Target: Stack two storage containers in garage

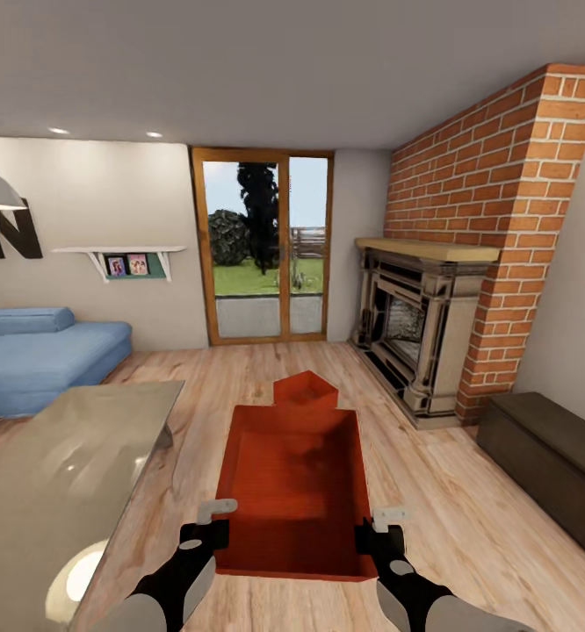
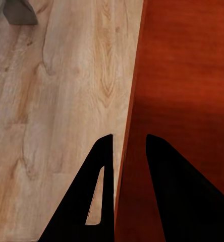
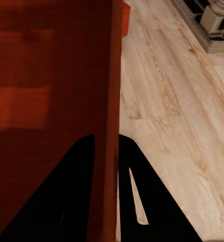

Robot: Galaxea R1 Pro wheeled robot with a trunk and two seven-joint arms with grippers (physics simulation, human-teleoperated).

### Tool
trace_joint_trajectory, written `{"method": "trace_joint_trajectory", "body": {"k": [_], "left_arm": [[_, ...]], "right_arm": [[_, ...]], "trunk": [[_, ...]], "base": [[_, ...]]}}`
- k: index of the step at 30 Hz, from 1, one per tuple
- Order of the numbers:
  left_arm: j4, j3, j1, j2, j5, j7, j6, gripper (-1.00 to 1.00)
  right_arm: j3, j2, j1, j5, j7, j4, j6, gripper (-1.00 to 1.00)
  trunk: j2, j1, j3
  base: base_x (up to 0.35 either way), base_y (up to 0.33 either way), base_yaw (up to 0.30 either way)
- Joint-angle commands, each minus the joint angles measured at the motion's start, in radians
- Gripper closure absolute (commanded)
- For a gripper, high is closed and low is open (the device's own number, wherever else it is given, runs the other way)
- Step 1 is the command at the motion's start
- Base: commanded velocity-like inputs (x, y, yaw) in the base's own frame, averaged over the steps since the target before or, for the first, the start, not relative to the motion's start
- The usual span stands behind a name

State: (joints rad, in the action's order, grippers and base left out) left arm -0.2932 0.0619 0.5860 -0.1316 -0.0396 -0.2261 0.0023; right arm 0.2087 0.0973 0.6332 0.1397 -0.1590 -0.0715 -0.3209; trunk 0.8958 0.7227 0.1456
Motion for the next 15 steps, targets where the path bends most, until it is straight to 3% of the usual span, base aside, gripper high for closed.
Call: {"method": "trace_joint_trajectory", "body": {"k": [1, 15], "left_arm": [[0.0, 0.025, 0.001, 0.003, -0.011, -0.012, 0.001, 1.0], [0.0, 0.025, 0.0, 0.002, -0.011, -0.012, 0.001, 1.0]], "right_arm": [[-0.032, -0.001, 0.001, 0.02, -0.007, -0.001, -0.009, 1.0], [-0.033, -0.002, 0.001, 0.02, -0.007, -0.001, -0.009, 1.0]], "trunk": [[0.001, 0.0, 0.001], [0.001, 0.0, 0.001]], "base": [[-0.334, 0.0, 0.295], [-0.334, 0.0, 0.299]]}}
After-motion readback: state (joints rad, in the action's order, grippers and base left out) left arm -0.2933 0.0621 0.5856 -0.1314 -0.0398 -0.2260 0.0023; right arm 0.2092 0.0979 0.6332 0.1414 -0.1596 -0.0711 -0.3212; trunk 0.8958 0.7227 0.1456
